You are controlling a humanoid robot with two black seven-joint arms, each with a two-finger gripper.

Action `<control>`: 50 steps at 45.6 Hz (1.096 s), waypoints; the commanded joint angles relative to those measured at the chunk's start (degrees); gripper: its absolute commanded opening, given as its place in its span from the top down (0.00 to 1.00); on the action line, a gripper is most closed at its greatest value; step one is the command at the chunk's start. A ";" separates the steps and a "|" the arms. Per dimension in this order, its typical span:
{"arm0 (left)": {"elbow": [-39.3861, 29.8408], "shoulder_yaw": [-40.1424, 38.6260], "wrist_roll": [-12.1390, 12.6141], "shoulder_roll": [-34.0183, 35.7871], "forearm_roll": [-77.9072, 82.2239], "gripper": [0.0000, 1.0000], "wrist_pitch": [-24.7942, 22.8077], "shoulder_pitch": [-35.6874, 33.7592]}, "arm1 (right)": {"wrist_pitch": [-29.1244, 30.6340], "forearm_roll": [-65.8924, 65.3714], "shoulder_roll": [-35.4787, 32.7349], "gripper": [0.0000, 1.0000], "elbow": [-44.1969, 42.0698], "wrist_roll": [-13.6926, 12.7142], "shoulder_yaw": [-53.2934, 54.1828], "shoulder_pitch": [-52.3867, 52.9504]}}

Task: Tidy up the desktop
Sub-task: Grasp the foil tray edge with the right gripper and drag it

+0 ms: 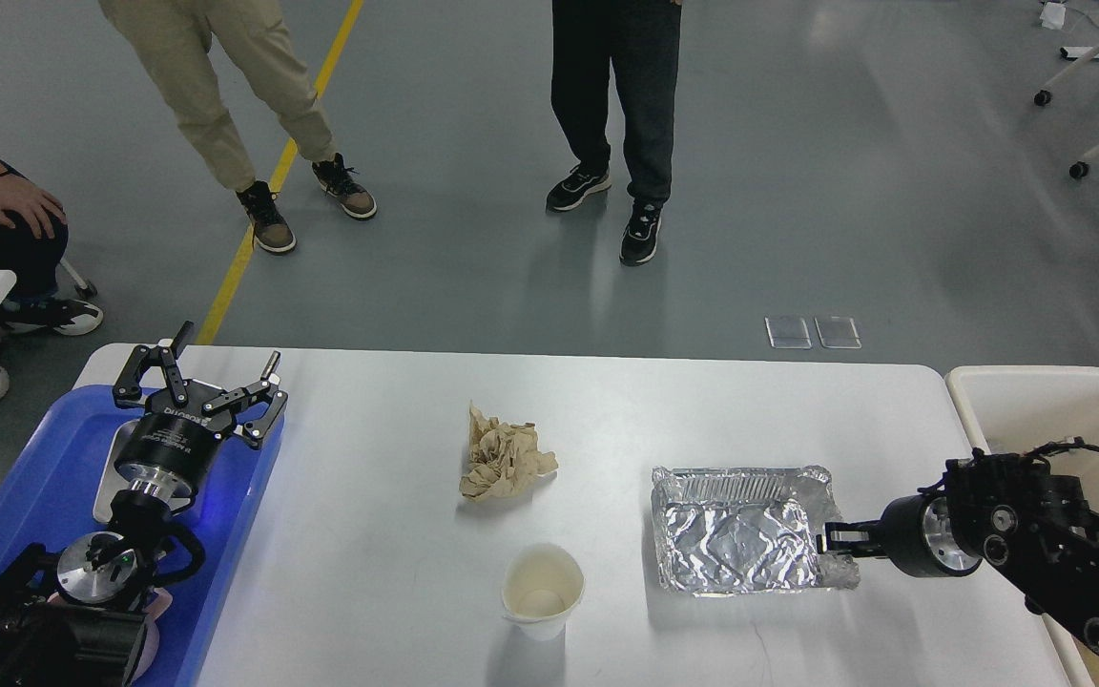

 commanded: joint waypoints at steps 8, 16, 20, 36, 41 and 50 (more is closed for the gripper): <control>-0.04 0.00 0.00 0.19 -0.02 0.03 -0.29 0.43 | 0.38 0.53 0.06 1.00 -0.73 -0.01 0.68 0.36; -0.04 0.00 0.00 0.37 0.06 0.03 -0.29 0.52 | 0.73 0.97 -0.02 1.00 -0.64 -0.01 0.68 0.88; -0.04 0.09 0.00 0.45 0.06 0.03 -0.29 0.52 | 1.43 2.45 -0.11 1.00 -0.73 -0.10 0.77 2.29; 0.05 0.26 0.09 0.45 0.06 0.03 -0.02 -0.01 | 5.56 13.00 -5.82 1.00 -0.29 -0.01 0.68 8.35; -0.04 0.26 0.18 0.54 0.06 0.03 -0.02 -0.01 | 7.67 15.55 -8.55 1.00 0.32 -0.01 0.77 10.99; 0.05 0.35 0.35 0.72 0.06 0.03 0.15 -0.01 | 11.27 21.53 -12.15 1.00 2.43 -0.01 0.77 14.68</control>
